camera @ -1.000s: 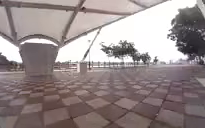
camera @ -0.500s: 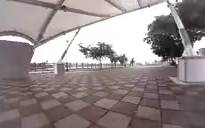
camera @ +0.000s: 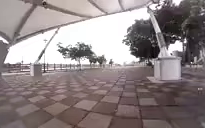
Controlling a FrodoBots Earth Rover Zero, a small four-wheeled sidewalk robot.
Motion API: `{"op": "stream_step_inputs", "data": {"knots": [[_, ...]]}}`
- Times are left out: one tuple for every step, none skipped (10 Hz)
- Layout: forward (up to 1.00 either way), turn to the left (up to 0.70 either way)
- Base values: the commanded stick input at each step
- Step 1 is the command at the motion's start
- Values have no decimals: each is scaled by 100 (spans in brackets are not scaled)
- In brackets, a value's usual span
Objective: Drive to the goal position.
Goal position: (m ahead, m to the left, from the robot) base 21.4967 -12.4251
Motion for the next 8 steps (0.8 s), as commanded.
{"op": "stream_step_inputs", "data": {"knots": [[70, 0], [70, 0], [70, 0], [70, 0], [70, 0], [70, 0], [70, 0], [70, 0]]}}
